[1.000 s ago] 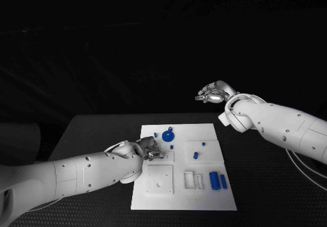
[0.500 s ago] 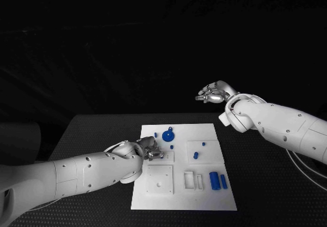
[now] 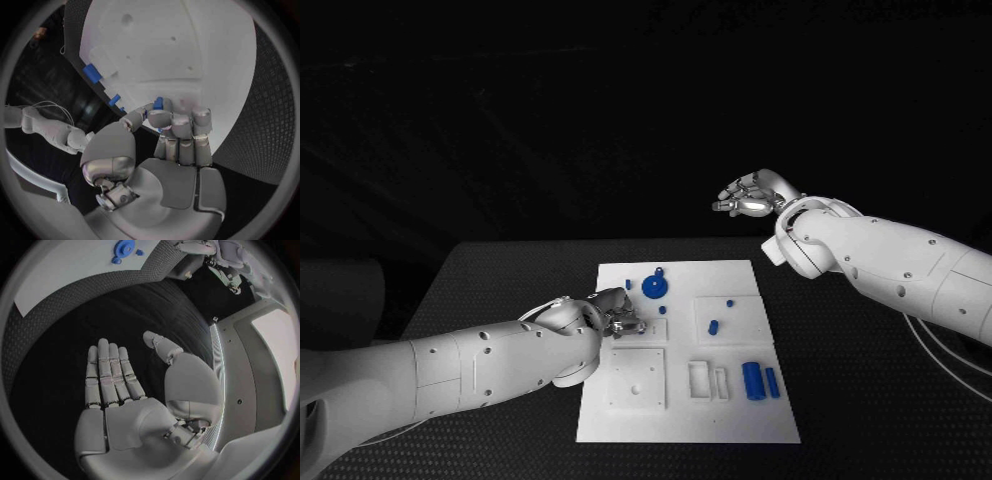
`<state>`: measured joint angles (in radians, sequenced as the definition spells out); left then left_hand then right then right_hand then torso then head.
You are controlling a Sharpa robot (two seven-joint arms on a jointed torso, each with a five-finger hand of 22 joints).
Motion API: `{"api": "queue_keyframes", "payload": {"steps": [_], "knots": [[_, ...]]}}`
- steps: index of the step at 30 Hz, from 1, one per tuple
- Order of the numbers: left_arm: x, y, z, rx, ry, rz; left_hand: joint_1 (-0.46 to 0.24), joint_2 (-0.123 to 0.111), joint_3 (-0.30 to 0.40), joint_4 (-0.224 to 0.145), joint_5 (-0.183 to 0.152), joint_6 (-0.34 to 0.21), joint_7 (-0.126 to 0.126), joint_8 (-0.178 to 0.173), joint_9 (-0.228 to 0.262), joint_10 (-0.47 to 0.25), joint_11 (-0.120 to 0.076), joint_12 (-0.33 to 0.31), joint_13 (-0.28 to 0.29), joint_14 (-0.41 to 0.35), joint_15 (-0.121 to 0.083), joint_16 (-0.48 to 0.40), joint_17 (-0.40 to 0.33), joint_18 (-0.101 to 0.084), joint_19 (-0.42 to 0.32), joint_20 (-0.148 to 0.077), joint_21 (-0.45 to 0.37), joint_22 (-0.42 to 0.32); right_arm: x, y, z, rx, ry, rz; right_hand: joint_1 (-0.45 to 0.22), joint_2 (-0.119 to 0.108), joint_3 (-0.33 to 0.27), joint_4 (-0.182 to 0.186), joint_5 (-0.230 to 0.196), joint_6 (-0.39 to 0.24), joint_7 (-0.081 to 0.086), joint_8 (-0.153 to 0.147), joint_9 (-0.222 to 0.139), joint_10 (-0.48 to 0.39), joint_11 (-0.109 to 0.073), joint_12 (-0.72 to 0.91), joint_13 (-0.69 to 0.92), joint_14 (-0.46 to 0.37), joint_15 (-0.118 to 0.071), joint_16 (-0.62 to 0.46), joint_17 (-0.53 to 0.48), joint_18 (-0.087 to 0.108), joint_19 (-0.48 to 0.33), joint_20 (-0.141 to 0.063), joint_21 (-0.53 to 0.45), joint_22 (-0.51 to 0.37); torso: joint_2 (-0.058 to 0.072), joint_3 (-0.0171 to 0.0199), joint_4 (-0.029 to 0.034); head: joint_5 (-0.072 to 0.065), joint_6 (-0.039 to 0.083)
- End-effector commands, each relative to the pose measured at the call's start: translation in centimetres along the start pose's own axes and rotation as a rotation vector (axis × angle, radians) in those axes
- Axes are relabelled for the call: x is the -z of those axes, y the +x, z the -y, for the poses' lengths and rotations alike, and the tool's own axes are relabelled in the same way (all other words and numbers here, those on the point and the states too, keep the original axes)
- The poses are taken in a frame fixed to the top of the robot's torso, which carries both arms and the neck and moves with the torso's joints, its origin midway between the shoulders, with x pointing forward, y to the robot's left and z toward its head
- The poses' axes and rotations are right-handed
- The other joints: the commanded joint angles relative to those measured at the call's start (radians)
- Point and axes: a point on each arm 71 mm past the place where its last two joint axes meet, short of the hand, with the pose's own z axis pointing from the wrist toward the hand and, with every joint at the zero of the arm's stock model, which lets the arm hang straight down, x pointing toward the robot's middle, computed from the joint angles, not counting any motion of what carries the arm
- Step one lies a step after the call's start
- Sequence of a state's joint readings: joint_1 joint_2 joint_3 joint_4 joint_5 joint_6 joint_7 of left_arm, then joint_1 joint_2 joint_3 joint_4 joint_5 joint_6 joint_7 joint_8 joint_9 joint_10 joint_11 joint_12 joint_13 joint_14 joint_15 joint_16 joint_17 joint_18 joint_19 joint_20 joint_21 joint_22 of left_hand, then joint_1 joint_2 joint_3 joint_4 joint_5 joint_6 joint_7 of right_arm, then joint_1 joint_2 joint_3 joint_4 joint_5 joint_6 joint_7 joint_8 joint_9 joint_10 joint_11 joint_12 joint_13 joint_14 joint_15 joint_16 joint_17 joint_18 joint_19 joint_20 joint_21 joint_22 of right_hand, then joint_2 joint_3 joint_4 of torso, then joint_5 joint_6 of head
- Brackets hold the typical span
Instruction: Assemble the parts on the task board
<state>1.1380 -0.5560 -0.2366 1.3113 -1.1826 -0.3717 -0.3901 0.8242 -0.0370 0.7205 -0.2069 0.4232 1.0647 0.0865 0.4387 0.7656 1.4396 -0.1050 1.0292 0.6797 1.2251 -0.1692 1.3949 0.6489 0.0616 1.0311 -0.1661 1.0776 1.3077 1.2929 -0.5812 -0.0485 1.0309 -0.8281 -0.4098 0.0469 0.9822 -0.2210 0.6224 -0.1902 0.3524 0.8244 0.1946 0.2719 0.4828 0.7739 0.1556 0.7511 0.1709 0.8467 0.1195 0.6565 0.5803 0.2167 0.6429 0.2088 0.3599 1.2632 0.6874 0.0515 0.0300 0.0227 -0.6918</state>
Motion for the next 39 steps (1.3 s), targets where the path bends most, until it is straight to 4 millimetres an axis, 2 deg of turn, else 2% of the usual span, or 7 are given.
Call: {"api": "queue_keyframes", "payload": {"steps": [1, 21, 23, 26, 29, 32, 39], "knots": [[0.12, 0.68, -0.2, -0.012, -0.01, -0.041, 0.008, 0.02, 0.008, -0.014, 0.02, 0.197, -0.117, 0.006, 0.001, -0.039, -0.033, 0.007, 0.002, 0.018, -0.044, 0.007, -0.001, 0.012, -0.007, -0.103, 0.007, 0.018, -0.01, 0.09, -0.08, -0.001, -0.011, -0.011, -0.008, 0.005, 0.0, 0.006, 0.005, -0.005, 0.004, 0.006, -0.001, -0.001, 0.003, 0.003, -0.001, -0.007, 0.0, -0.001, -0.001, -0.001, -0.006, -0.002, -0.005, 0.001, 0.0, 0.0002, -0.0001, -0.001, -0.002], [0.06, 0.78, -0.27, -0.008, -0.019, -0.057, -0.004, 0.032, 0.007, -0.017, 0.023, 0.197, -0.118, 0.006, 0.001, -0.041, -0.034, 0.012, 0.002, 0.016, -0.043, 0.011, -0.003, 0.012, -0.007, -0.102, 0.009, 0.018, 0.0, 0.14, -0.07, -0.002, -0.01, -0.014, -0.009, 0.005, -0.001, 0.007, 0.01, -0.005, 0.004, 0.006, -0.002, -0.001, 0.003, 0.005, -0.004, -0.008, 0.001, -0.001, -0.001, -0.001, -0.006, -0.001, -0.007, 0.003, 0.0, 0.0001, -0.0002, 0.0, -0.003], [0.05, 0.79, -0.24, -0.002, -0.019, -0.057, -0.009, 0.023, 0.004, -0.013, 0.009, 0.197, -0.117, 0.006, 0.0, -0.041, -0.032, 0.014, 0.002, 0.015, -0.043, 0.011, -0.004, 0.012, -0.008, -0.102, 0.009, 0.017, 0.0, 0.15, -0.07, -0.002, -0.01, -0.015, -0.009, 0.005, -0.001, 0.007, 0.011, -0.005, 0.004, 0.006, -0.002, -0.001, 0.003, 0.005, -0.005, -0.008, 0.001, 0.0, -0.001, -0.001, -0.006, -0.001, -0.007, 0.003, 0.0, 0.0004, -0.0004, 0.001, -0.004], [0.04, 0.8, -0.23, 0.0, -0.021, -0.057, -0.022, -0.011, -0.001, 0.028, -0.082, 0.198, -0.117, 0.007, 0.0, -0.041, -0.031, 0.015, 0.0, 0.014, -0.045, 0.012, -0.008, 0.013, -0.007, -0.103, 0.007, 0.015, -0.02, 0.18, -0.08, -0.002, -0.01, -0.016, -0.009, 0.005, -0.001, 0.007, 0.012, -0.005, 0.004, 0.006, -0.002, -0.001, 0.003, 0.005, -0.005, -0.008, 0.001, 0.0, -0.001, -0.001, -0.006, -0.001, -0.008, 0.003, 0.0, 0.0007, -0.0006, 0.001, -0.004], [0.04, 0.79, -0.22, 0.001, -0.02, -0.056, -0.032, -0.041, -0.012, 0.063, -0.141, 0.198, -0.117, 0.007, 0.0, -0.041, -0.031, 0.017, -0.002, 0.014, -0.046, 0.014, -0.011, 0.015, -0.006, -0.104, 0.007, 0.016, -0.02, 0.21, -0.06, -0.002, -0.01, -0.018, -0.009, 0.005, -0.001, 0.007, 0.013, -0.005, 0.004, 0.006, -0.002, -0.001, 0.003, 0.005, -0.006, -0.008, 0.001, 0.0, -0.001, -0.001, -0.006, -0.001, -0.008, 0.003, 0.0, 0.0008, -0.0009, 0.002, -0.005], [0.03, 0.79, -0.22, 0.002, -0.02, -0.056, -0.052, -0.038, -0.066, 0.062, -0.113, 0.195, -0.117, 0.009, 0.002, -0.043, -0.03, 0.019, -0.003, 0.012, -0.047, 0.017, -0.013, 0.015, -0.009, -0.104, 0.01, 0.018, -0.02, 0.23, -0.03, -0.002, -0.009, -0.018, -0.01, 0.005, -0.002, 0.007, 0.014, -0.005, 0.004, 0.006, -0.002, -0.002, 0.003, 0.006, -0.006, -0.008, 0.001, 0.0, -0.001, -0.001, -0.006, -0.001, -0.008, 0.004, 0.0, 0.001, -0.0005, 0.001, -0.007], [0.01, 0.8, -0.12, 0.004, -0.016, -0.054, -0.058, -0.046, -0.085, 0.064, -0.122, 0.194, -0.116, 0.009, 0.002, -0.043, -0.031, 0.019, -0.003, 0.011, -0.048, 0.017, -0.014, 0.016, -0.012, -0.104, 0.009, 0.017, -0.03, 0.26, -0.01, -0.002, -0.008, -0.019, -0.01, 0.005, -0.002, 0.007, 0.016, -0.005, 0.004, 0.006, -0.003, -0.002, 0.003, 0.006, -0.008, -0.009, 0.001, 0.0, -0.002, -0.001, -0.006, -0.001, -0.009, 0.004, 0.0, 0.0013, -0.0006, 0.001, -0.008]]}}
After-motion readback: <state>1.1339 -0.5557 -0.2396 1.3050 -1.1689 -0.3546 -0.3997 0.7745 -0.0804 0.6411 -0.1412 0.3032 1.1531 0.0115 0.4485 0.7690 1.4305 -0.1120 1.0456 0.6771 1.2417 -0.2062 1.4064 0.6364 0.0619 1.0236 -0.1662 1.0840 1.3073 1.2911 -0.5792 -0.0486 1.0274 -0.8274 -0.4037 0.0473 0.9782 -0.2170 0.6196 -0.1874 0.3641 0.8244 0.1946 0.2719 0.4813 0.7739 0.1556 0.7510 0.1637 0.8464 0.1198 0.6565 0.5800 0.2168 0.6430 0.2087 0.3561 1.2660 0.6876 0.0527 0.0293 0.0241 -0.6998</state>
